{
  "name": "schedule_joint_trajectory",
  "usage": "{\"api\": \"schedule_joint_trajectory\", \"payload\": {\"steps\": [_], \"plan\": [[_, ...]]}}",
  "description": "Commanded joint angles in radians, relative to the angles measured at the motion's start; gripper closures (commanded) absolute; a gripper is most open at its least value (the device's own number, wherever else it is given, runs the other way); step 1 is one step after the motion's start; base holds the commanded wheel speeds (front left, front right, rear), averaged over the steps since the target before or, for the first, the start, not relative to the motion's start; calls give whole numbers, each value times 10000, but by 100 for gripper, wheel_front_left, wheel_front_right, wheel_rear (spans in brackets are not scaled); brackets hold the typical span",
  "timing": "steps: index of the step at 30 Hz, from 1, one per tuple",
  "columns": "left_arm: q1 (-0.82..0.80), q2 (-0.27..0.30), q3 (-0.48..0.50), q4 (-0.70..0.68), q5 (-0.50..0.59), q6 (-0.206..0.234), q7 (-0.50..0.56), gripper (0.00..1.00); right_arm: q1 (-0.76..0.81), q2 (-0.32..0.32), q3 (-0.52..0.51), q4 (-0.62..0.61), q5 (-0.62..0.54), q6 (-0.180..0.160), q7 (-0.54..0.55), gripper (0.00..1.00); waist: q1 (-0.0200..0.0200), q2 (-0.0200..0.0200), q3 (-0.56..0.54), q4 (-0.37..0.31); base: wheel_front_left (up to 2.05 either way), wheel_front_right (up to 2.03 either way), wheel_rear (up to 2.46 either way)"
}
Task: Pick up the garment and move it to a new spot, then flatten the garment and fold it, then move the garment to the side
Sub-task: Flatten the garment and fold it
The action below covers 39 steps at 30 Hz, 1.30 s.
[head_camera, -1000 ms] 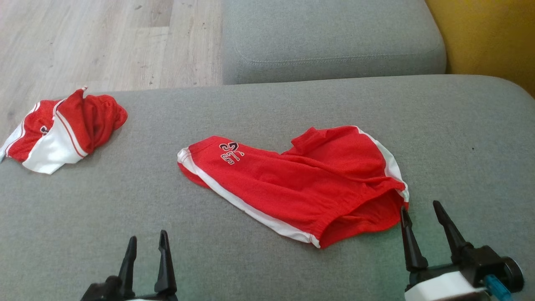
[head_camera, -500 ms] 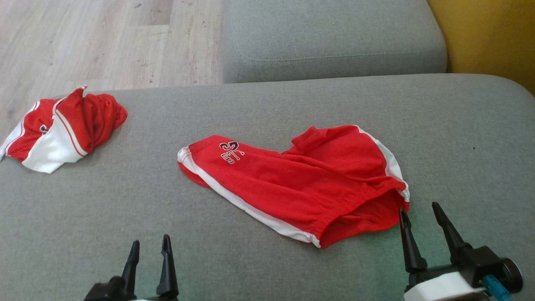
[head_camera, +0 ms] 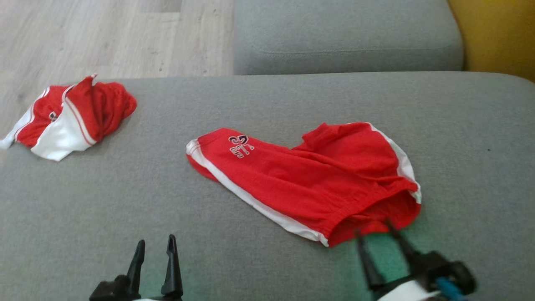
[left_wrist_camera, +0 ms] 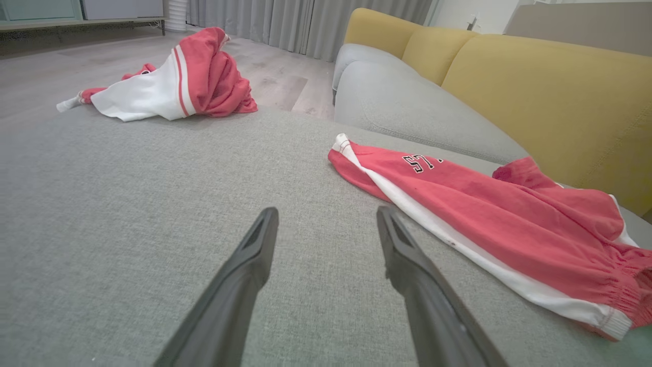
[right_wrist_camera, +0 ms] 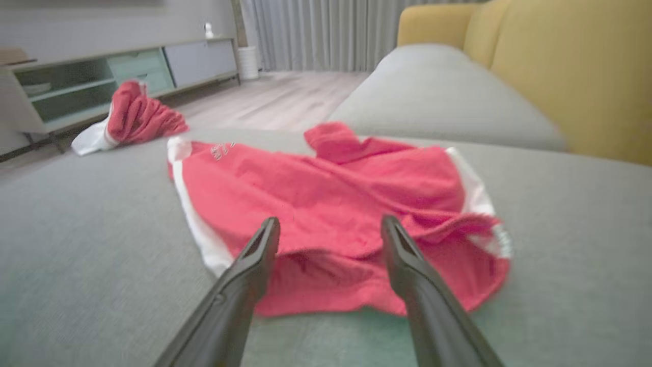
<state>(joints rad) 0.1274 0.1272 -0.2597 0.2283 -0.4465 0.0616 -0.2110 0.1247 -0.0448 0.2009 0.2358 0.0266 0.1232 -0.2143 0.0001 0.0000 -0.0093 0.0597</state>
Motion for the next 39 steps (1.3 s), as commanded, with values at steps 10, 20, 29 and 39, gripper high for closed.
{"api": "schedule_joint_trajectory", "payload": {"steps": [10,20,29,39], "plan": [[-701,83,149,-280,54,19,-42,0,-1615,-54,1599,1657,244,75,431,0,-1,0,509,706,0,0,0],[-770,58,46,-140,38,32,-107,0,-2422,-54,2088,3259,549,75,582,54,-1,0,660,945,0,0,0],[-700,84,-30,-92,-5,46,-130,0,-2601,-54,2362,3558,888,75,184,100,-1,0,487,757,0,0,0],[-947,171,-240,-175,23,-39,62,0,-2360,-54,1100,3109,382,75,131,100,-1,0,455,390,0,0,0]]}}
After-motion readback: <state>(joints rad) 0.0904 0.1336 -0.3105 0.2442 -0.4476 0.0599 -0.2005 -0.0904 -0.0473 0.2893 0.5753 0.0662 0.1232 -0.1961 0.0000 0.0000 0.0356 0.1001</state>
